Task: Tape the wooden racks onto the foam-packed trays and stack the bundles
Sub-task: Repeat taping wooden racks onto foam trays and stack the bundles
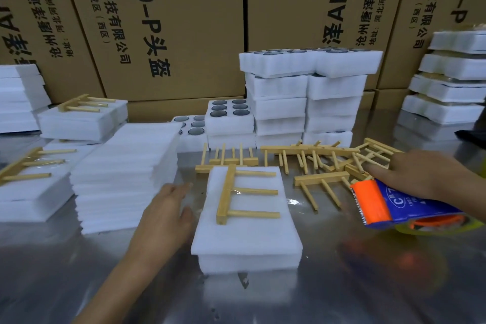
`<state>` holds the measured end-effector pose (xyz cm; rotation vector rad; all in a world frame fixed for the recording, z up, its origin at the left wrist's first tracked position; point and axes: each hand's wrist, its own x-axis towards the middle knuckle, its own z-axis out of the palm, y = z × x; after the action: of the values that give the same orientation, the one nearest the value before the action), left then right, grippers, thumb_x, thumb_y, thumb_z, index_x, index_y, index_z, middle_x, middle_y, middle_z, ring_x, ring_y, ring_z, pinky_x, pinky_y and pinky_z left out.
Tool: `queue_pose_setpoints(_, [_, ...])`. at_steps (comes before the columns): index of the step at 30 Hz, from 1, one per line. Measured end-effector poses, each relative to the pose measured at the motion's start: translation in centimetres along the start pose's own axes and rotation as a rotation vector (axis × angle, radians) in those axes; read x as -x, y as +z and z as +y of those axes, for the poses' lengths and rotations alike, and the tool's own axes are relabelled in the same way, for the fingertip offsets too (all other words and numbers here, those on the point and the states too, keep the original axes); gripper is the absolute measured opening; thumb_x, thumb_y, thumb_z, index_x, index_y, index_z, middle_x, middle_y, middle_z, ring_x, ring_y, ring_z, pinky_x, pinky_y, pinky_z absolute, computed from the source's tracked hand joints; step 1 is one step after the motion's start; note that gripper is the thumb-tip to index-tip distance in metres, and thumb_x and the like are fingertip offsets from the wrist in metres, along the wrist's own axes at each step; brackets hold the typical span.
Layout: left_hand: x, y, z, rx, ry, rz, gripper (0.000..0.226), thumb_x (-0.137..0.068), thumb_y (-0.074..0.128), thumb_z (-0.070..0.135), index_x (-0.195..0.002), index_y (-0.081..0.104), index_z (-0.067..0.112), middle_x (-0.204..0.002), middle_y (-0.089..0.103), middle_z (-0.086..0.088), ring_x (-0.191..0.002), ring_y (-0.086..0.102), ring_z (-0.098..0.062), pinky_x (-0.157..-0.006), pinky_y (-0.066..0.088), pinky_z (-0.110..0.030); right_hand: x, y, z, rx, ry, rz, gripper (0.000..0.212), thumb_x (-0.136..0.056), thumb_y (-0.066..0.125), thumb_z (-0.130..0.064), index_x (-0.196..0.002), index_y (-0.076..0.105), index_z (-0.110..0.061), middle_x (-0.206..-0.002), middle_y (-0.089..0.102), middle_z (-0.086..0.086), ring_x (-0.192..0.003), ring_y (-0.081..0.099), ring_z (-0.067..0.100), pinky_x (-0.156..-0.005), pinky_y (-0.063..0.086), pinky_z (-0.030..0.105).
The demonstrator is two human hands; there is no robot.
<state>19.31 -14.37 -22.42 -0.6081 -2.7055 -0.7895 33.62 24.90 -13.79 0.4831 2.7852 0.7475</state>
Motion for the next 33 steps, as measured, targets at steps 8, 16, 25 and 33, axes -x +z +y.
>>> queue_pose_setpoints(8, [-2.6, 1.7, 16.6, 0.315, 0.533, -0.096, 0.027, -0.1, 0.046, 0.017, -0.12, 0.063, 0.02, -0.111, 0.064, 0.004, -0.099, 0.058, -0.015, -0.084, 0.044, -0.025, 0.1, 1.1, 0.3, -0.171, 0.107, 0.08, 0.056, -0.095, 0.016, -0.064, -0.125, 0.053, -0.035, -0.084, 0.05, -0.009, -0.066, 0.043, 0.005, -0.058, 0.033, 0.026])
queue_pose_setpoints(16, [-4.4, 9.2, 20.3, 0.394, 0.329, -0.647, 0.018, -0.095, 0.059, 0.017, -0.088, 0.074, 0.009, -0.071, 0.067, 0.006, -0.065, 0.062, -0.003, -0.073, 0.056, -0.033, 0.4, 2.0, -2.1, -0.305, 0.265, 0.275, 0.057, -0.09, 0.022, -0.068, -0.068, 0.05, -0.024, -0.064, 0.046, -0.004, -0.061, 0.046, 0.015, -0.058, 0.033, 0.032])
queue_pose_setpoints(25, [-3.8, 9.6, 19.6, 0.449, 0.297, -0.571, 0.012, -0.092, 0.062, 0.012, -0.091, 0.073, 0.014, -0.08, 0.067, 0.005, -0.079, 0.063, -0.008, -0.073, 0.057, -0.03, 0.7, 1.2, -5.0, -0.154, 0.289, 0.341, 0.038, -0.098, 0.031, -0.041, -0.115, 0.06, -0.022, -0.097, 0.064, 0.004, -0.073, 0.046, 0.023, -0.056, 0.028, 0.033])
queue_pose_setpoints(33, [-3.1, 8.0, 19.0, 0.843, 0.327, -0.525, 0.015, -0.092, 0.062, 0.006, -0.089, 0.069, 0.019, -0.077, 0.07, 0.001, -0.078, 0.064, -0.017, -0.068, 0.053, -0.027, 0.8, 2.9, -5.2, -0.254, 0.594, 0.391, 0.053, -0.098, 0.033, -0.053, -0.062, 0.048, -0.017, -0.056, 0.041, 0.0, -0.06, 0.048, 0.02, -0.051, 0.027, 0.025])
